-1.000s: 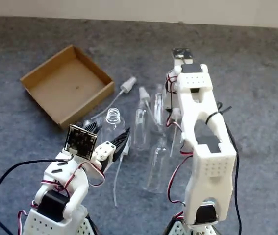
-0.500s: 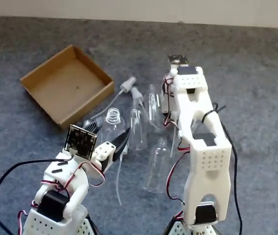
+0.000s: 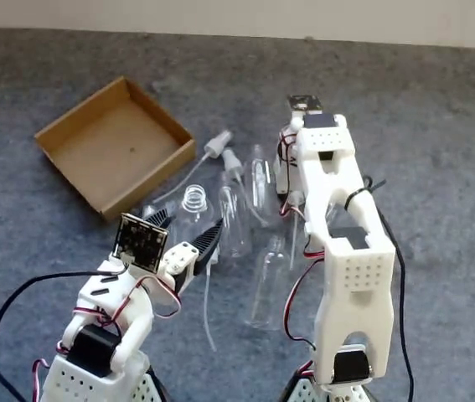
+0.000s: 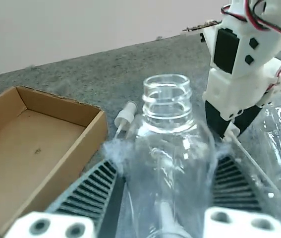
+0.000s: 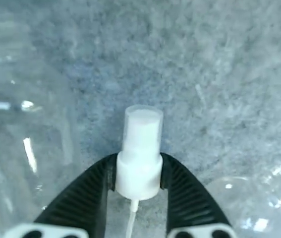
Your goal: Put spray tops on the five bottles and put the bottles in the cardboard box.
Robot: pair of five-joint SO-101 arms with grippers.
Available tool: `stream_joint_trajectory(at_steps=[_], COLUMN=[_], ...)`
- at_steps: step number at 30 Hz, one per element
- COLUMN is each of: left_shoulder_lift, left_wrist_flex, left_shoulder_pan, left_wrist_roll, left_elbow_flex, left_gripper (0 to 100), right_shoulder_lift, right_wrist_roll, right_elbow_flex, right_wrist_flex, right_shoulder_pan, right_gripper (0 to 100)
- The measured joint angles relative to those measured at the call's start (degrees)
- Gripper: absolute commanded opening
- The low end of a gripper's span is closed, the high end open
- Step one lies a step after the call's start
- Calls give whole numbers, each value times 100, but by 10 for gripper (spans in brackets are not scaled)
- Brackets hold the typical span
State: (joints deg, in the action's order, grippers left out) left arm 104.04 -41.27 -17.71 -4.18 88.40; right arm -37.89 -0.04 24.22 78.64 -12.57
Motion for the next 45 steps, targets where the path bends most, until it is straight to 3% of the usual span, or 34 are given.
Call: stream_joint_trajectory(at_steps=[9, 12, 20, 23, 30, 45], left_shoulder_lift=[0, 0, -18, 0, 0, 0], left_wrist_flex=[123, 176, 1371, 1908, 2092, 2092], left_shoulder_pan=[-9, -352, -1204, -1213, -1275, -2611], left_wrist_roll=[0, 0, 0, 0, 0, 0], left_elbow_flex=[0, 0, 721, 747, 747, 747], left_gripper=[120, 120, 119, 119, 119, 119], right_shoulder_lift=[0, 0, 18, 229, 2110, 6040], right_wrist_roll=[0, 0, 9, 9, 9, 9], right_elbow_flex=[2136, 3209, 5292, 5301, 4536, 1846], right_wrist_flex=[1327, 1925, 2145, 2145, 2145, 2145], right_shoulder_pan=[-18, -18, 114, 246, 220, 70], right_gripper=[15, 15, 16, 16, 16, 16])
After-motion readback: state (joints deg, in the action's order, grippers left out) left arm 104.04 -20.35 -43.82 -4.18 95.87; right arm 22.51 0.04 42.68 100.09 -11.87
